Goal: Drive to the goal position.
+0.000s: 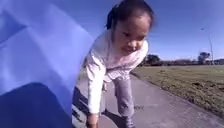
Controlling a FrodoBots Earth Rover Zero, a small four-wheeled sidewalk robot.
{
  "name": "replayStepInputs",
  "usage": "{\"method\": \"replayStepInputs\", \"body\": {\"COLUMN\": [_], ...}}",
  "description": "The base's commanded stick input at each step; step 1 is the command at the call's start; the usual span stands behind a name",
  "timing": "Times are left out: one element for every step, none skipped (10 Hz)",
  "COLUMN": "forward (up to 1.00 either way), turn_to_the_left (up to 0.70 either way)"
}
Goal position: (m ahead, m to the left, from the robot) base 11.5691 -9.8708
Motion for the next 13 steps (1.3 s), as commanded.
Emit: {"method": "replayStepInputs", "body": {"forward": [0.00, 0.10, 0.29, 0.29, 0.29, 0.29, 0.29, 0.29, 0.28, 0.19, 0.09, 0.00, 0.00], "turn_to_the_left": [0.00, 0.00, 0.00, 0.00, 0.00, 0.00, 0.00, 0.00, 0.00, 0.00, 0.00, 0.00, 0.00]}}
